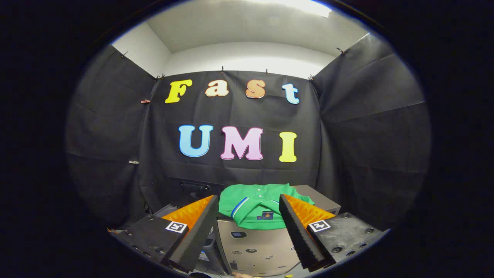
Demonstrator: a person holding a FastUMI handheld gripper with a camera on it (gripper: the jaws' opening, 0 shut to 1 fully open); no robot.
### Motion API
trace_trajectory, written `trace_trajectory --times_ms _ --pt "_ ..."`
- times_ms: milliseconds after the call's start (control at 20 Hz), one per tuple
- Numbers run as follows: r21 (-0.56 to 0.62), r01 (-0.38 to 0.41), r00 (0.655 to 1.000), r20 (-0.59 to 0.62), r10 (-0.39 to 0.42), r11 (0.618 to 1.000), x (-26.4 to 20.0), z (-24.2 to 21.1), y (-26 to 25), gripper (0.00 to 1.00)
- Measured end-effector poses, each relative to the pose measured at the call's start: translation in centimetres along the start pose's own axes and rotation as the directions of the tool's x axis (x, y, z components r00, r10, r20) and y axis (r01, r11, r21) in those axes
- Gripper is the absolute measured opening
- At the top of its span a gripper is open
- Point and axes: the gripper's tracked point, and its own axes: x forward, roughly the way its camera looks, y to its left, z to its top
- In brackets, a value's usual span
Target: Put the clothes into the washing machine and then close the washing machine lid.
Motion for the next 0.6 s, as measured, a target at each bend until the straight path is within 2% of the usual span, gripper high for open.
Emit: trace_trajectory --times_ms 150,600 --pt "-0.001 0.035 0.999 -0.031 -0.035 0.999 3.8 0.1 -1.1 0.98" --pt "0.009 0.014 0.992 -0.128 -0.013 1.0 15.2 0.6 -0.8 0.98"
